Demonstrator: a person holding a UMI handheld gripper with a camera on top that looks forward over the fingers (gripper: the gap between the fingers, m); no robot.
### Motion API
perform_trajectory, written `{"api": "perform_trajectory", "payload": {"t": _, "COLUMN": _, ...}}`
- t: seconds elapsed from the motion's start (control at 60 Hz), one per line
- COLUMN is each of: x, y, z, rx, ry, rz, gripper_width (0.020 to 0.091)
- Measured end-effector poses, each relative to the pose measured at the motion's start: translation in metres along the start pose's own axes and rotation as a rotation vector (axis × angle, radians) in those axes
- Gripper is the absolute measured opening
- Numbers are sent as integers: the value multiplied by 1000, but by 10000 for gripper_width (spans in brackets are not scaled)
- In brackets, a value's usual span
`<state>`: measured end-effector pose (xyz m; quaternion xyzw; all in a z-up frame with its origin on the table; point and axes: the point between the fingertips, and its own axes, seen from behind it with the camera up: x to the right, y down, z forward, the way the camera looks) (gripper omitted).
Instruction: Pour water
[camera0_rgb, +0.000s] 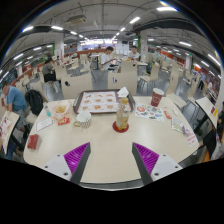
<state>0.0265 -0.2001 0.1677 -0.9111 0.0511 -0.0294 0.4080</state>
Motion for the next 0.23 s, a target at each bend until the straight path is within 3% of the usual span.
{"api": "perform_trajectory", "payload": {"t": 0.233, "x": -1, "y": -7, "z": -2, "rx": 7, "ry": -11, "rz": -16, "gripper_width": 847}}
